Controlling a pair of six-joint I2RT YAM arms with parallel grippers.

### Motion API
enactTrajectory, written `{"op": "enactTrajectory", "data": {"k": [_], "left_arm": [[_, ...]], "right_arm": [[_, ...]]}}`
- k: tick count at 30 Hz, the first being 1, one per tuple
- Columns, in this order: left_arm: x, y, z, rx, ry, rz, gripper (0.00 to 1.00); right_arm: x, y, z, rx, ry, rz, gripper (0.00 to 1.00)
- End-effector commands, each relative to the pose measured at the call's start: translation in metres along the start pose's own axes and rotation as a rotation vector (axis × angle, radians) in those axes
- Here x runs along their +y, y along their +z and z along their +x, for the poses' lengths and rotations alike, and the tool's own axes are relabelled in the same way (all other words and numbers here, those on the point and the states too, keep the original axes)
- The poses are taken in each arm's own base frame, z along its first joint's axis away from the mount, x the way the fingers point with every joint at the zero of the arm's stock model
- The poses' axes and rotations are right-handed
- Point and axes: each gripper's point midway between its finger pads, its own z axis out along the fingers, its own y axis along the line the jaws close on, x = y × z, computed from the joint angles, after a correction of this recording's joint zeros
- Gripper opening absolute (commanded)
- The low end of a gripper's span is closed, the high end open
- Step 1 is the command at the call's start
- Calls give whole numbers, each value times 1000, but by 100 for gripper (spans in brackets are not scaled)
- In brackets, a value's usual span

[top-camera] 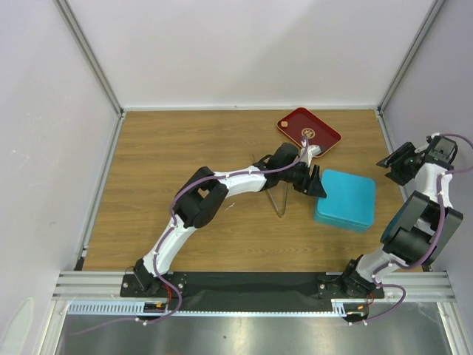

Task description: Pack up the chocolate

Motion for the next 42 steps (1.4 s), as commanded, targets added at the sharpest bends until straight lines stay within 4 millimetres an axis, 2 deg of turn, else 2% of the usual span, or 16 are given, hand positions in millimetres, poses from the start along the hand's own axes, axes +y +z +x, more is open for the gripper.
{"op": "enactTrajectory", "data": {"k": [1, 6, 12, 13, 14, 15, 16, 17, 19, 20, 22, 23, 24, 29, 36, 42], "left_arm": [[-31, -3, -23, -38, 79, 55, 62], [-39, -8, -26, -33, 96, 54, 63], [-45, -24, -35, -50, 126, -4, 62], [-47, -27, -37, -59, 128, -9, 62], [-44, -30, -33, -56, 121, -20, 62], [-54, -37, -41, -82, 138, -14, 62], [-55, -41, -43, -91, 136, -19, 63], [-54, -44, -40, -93, 130, -30, 62], [-63, -56, -49, -129, 135, -44, 63], [-58, -61, -44, -133, 121, -60, 63], [-66, -80, -55, -195, 109, -89, 63], [-53, -87, -43, -187, 79, -124, 63], [-53, -94, -43, -202, 69, -136, 63], [-54, -132, -37, -287, 51, -176, 64], [-53, -139, -23, -265, 52, -155, 65], [-52, -143, -17, -261, 59, -164, 65]], "right_arm": [[3, -24, -21, -80, -11, 60, 57], [36, -44, -15, -100, -78, 27, 54], [81, -50, 35, 13, -180, -35, 40], [91, -56, 42, 29, -185, -90, 30], [94, -56, 51, 51, -162, -113, 26], [99, -58, 57, 59, -156, -148, 22], [115, -66, 63, 71, -164, -247, 14], [114, -63, 81, 124, -136, -288, 11], [135, -70, 105, 211, -110, -456, 7], [136, -72, 114, 243, -102, -487, 5], [129, -69, 137, 310, -83, -488, 2], [127, -69, 143, 317, -90, -490, 2], [117, -65, 155, 346, -68, -477, 2], [112, -59, 175, 393, 59, -556, 1], [81, -39, 213, 450, 121, -514, 0], [51, -36, 219, 427, 173, -482, 0]]}}
